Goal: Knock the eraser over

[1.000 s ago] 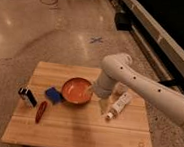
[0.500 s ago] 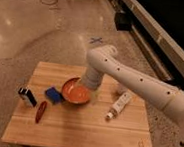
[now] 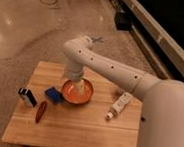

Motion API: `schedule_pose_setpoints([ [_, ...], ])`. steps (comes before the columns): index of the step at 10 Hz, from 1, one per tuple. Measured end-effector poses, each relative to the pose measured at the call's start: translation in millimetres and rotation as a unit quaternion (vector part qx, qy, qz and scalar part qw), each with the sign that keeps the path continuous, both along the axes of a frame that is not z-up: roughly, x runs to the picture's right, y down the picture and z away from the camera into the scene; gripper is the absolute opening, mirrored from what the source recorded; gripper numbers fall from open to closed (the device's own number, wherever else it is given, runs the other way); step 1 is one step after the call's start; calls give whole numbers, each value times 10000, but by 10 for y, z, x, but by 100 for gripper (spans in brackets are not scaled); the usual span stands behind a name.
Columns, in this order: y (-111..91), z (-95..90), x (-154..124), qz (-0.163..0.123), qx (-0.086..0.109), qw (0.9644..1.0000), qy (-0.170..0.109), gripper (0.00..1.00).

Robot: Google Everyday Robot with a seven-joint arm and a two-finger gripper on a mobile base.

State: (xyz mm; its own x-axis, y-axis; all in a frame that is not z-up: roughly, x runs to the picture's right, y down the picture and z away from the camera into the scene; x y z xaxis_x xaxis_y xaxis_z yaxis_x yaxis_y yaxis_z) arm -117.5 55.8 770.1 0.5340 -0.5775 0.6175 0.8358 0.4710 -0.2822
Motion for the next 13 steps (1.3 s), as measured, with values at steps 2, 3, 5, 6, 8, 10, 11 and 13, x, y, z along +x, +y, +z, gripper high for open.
schedule_pose_setpoints([
  [2,-28,116,-334,-240,21,9997,-68,80],
  [3,-26,152,-433,-309,16,9995,-93,80],
  [5,3,234,-721,-521,32,9984,-195,80],
  [6,40,265,-860,-623,25,9977,-249,80],
  [8,159,318,-1114,-839,-23,9958,-353,80],
  [10,342,326,-1348,-1066,-107,9930,-502,80],
  [11,419,308,-1434,-1158,-139,9915,-576,80],
  [13,599,256,-1530,-1317,-228,9883,-728,80],
])
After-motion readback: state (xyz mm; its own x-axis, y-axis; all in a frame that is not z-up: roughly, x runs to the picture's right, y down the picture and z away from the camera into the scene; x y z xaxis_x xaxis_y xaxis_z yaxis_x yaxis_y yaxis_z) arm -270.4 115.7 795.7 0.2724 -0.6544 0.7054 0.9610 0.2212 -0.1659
